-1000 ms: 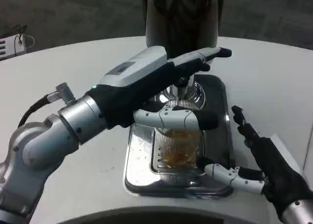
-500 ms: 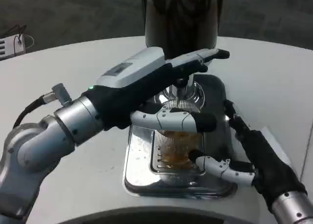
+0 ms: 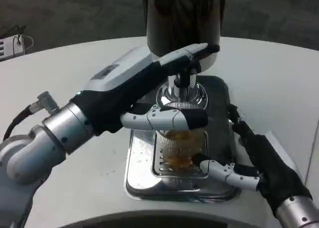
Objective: Grasp the cup under the faucet to collect the drink, then remove the cup.
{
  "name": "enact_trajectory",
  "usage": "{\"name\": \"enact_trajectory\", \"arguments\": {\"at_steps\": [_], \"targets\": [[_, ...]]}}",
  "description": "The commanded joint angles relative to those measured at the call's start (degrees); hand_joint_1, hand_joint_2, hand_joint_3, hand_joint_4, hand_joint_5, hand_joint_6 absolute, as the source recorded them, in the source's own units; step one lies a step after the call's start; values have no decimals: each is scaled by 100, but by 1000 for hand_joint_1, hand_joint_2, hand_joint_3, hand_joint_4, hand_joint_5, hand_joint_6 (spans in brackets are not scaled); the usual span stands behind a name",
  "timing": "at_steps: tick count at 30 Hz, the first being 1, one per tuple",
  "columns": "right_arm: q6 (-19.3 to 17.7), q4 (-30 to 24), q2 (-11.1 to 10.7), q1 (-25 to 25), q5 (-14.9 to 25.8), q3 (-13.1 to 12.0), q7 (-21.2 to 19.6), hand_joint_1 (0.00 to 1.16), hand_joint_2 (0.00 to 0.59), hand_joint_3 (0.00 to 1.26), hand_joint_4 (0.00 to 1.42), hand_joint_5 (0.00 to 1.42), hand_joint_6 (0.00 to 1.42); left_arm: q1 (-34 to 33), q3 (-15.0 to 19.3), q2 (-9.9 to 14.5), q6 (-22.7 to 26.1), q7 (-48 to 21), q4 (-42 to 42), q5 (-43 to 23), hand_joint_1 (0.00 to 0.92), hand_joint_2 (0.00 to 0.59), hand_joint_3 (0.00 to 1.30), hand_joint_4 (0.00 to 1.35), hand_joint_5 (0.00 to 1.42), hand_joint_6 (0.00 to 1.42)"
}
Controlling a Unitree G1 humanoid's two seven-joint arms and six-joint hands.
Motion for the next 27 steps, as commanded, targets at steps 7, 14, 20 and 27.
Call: {"name": "enact_trajectory", "arguments": {"at_steps": [7, 14, 20, 27], "targets": [[-118, 69, -11, -50, 108, -37, -46, 784, 224, 0, 0, 0, 0, 304, 344, -145, -370, 432, -90, -166, 0, 56, 114, 75, 170, 232], [-156, 132, -4, -101, 145, -60, -49, 784, 224, 0, 0, 0, 0, 580, 608, -319, -687, 804, -68, -245, 0, 65, 103, 57, 161, 240], [-212, 198, 3, -121, 156, -27, -49, 784, 224, 0, 0, 0, 0, 840, 775, -270, -699, 933, -124, -235, 0, 68, 96, 43, 148, 228], [-369, 413, -2, -271, 212, 74, -10, 784, 224, 0, 0, 0, 0, 1371, 1056, -33, -508, 865, -225, -231, 0, 69, 95, 45, 147, 225]]}}
